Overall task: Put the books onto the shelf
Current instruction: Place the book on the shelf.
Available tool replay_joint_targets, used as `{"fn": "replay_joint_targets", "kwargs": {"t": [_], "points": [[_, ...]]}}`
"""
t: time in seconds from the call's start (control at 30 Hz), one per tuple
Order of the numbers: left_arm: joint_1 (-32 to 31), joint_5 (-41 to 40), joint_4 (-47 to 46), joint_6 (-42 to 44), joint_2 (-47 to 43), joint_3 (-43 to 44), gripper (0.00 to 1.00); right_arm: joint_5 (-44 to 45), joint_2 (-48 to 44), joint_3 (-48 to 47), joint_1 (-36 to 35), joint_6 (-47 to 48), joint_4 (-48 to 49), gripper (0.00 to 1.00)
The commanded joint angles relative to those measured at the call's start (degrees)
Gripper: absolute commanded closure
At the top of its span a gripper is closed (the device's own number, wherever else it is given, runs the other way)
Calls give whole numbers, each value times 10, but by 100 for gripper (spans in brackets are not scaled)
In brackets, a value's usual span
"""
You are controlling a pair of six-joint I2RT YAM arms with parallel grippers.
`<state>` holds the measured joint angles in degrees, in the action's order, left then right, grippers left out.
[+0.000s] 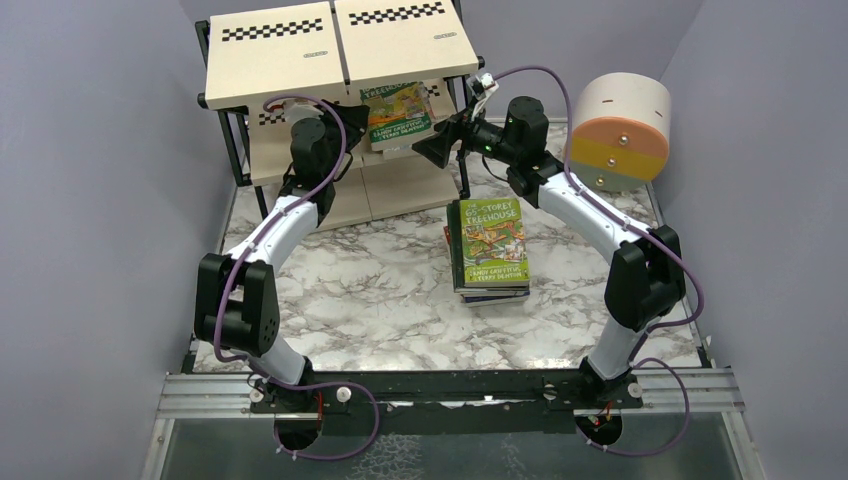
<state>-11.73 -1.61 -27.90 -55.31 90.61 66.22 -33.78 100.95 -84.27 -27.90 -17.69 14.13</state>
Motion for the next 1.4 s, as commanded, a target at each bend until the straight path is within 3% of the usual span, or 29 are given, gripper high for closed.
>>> {"fn": "replay_joint_targets", "kwargs": {"t": [0.0, 0.97, 1.37], "points": [[6, -1, -8, 7, 10, 8, 80, -14, 10, -20, -2, 8, 3, 12], [6, 34, -11, -8, 65, 50, 82, -3, 6, -16, -2, 18, -3, 12], [0, 33, -13, -12, 65, 48, 83, 77, -22, 15, -2, 13, 11, 11]]}}
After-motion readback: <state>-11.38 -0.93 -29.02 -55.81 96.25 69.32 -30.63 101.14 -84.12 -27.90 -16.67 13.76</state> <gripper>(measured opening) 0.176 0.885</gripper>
